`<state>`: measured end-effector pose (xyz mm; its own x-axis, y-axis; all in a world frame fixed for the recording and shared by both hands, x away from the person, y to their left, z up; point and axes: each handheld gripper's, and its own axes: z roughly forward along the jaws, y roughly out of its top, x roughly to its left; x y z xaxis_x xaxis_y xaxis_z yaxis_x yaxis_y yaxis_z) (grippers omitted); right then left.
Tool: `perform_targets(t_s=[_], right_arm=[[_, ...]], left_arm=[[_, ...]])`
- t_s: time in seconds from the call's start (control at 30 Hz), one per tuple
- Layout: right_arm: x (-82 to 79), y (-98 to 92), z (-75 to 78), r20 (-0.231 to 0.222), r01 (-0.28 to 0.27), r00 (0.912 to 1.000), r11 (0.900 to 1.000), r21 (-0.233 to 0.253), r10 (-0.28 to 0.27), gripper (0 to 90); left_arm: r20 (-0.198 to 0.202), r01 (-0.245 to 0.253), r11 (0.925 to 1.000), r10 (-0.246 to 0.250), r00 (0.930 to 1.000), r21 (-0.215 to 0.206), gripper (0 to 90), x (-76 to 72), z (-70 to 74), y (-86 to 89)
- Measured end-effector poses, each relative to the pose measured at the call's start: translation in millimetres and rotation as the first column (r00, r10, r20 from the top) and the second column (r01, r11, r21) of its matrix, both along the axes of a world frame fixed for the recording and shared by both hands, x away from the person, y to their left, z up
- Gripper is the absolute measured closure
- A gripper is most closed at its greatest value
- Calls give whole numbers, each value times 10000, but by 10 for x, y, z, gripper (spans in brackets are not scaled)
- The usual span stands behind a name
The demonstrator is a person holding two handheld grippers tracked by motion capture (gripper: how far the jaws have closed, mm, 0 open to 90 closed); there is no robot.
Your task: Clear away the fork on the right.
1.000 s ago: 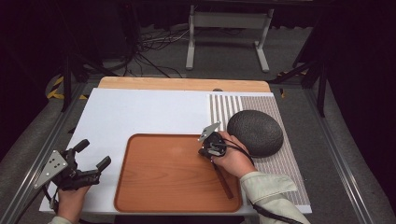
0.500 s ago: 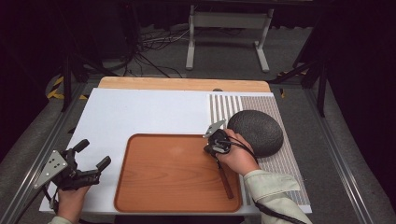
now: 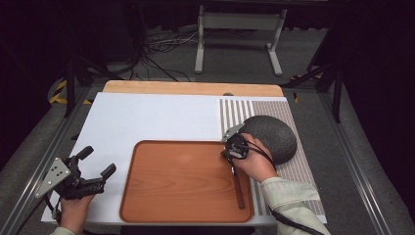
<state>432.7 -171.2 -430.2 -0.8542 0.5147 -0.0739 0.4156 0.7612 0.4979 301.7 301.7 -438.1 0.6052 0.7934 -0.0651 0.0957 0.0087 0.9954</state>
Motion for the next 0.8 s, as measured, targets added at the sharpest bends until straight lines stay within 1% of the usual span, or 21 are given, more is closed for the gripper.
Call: perform_targets(t_s=[0.07, 0.17, 0.3, 0.5, 0.53, 0.6, 0.63, 0.67, 0.73, 0.77, 0.8], right_arm=[[1, -31, 0, -13, 106, 9999, 9999, 24, -106, 900], [3, -76, 4, 0, 260, 9997, 9997, 0, -260, 900], [9, -125, 9, -30, 452, 9990, 9990, -39, -452, 900], [8, -164, 15, -14, 531, 9986, 9985, -97, -531, 900], [7, -164, 18, 15, 498, 9988, 9987, -81, -498, 900], [-2, -165, 50, 133, 493, 9987, 9987, 105, -495, 900], [-15, -165, 87, 174, 583, 9981, 9980, 237, -587, 900], [-23, -170, 118, 228, 560, 9981, 9977, 376, -569, 887], [-41, -172, 174, 441, 517, 9976, 9973, 519, -540, 758], [-41, -172, 174, 441, 517, 9976, 9973, 519, -540, 758], [-59, -170, 213, 580, 531, 9967, 9957, 761, -576, 659]], left_arm=[[-15, -6, 10000, 6, 10000, -23, 2, 2, -2, -6], [0, 6, 10000, -6, 10000, 52, 2, 5, -2, -5], [-8, -14, 10000, 14, 10000, 5, 2, 7, -3, -4], [-35, -3, 10000, 3, 10000, -5, 2, -5, -6, -1], [-46, -13, 10000, 13, 10000, -5, 2, -10, -7, 4], [-35, -21, 10000, 21, 10000, 45, 2, -11, -6, 11], [6, -60, 10000, 60, 10000, -35, 2, -16, -2, 18], [10, -70, 10000, 70, 10000, -34, 2, -17, -2, 20], [8, -71, 10000, 71, 10000, -34, 2, -17, -2, 20], [-8, -72, 10000, 72, 10000, -19, 2, -18, -4, 20], [13, -126, 9999, 126, 9999, 1, 2, -21, -4, 19]])
